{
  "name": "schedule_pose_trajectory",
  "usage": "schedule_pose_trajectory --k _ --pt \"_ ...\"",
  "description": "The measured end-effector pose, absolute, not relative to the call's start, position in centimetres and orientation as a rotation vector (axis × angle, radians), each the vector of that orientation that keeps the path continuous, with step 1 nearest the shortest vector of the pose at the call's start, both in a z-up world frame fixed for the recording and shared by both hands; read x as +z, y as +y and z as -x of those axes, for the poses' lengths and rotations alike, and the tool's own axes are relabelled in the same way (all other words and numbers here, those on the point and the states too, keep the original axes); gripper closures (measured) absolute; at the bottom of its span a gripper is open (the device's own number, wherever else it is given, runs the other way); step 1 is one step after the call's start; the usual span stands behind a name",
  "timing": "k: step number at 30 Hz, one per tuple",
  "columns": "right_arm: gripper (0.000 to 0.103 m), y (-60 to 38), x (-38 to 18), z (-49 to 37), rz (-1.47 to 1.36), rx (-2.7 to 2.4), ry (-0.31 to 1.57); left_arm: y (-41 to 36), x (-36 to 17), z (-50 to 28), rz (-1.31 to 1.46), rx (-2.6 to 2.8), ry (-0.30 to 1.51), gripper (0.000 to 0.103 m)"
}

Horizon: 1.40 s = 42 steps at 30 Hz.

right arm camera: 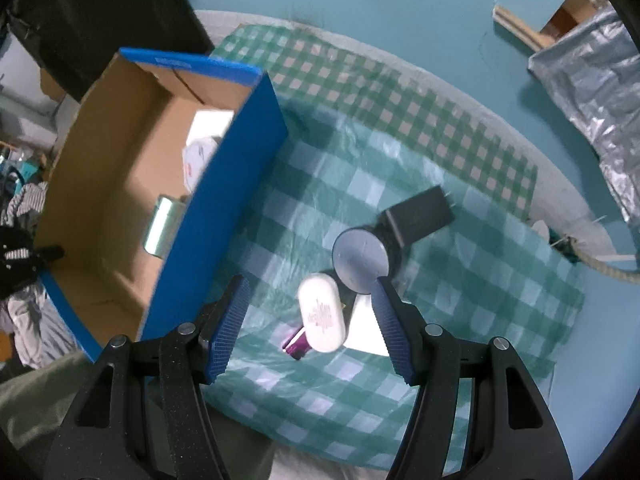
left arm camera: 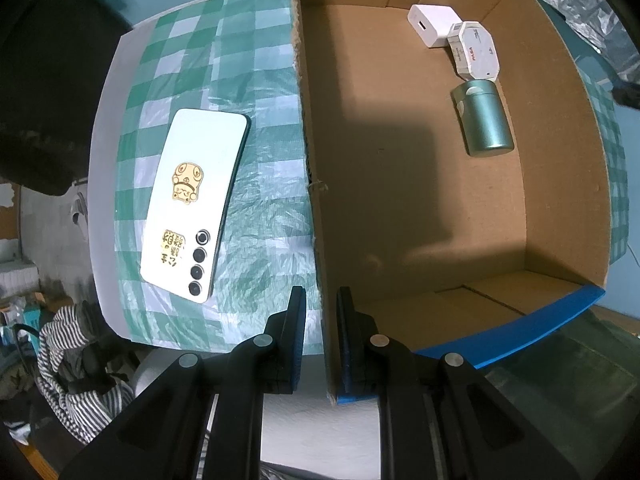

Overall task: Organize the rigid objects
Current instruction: 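Move the right gripper back to the white oval earbud case and close, then lift the oval earbud case with the right gripper and carry it over the box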

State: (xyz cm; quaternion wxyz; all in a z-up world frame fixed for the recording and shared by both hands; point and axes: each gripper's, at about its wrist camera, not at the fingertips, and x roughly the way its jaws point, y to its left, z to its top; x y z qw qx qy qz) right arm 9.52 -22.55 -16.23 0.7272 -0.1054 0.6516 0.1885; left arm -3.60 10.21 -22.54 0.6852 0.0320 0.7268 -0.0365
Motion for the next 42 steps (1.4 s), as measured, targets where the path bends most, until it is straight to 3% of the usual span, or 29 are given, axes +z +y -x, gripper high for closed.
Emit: schedule_pose_trajectory --k 8,20,28,42 --pt "0.039 -22.9 -21.1 -8.8 0.248 0.446 1.494 10.4 -22.7 3.7 -0.072 -0.07 1.63 0.088" --pt "0.04 -22.5 -24.1 -8.0 0.296 0.497 1.507 10.3 -22.7 3.7 -0.066 -0.06 1.629 0.088" --pt "0.064 -21.8 -25.9 -7.6 0.325 0.497 1.549 10.5 -22.8 4.0 -0.063 -0.057 1.63 0.088" --pt "0.065 -20.7 -25.5 -7.9 0.303 0.454 1.555 11.3 -23.3 4.5 -0.058 -0.059 1.631 0.088"
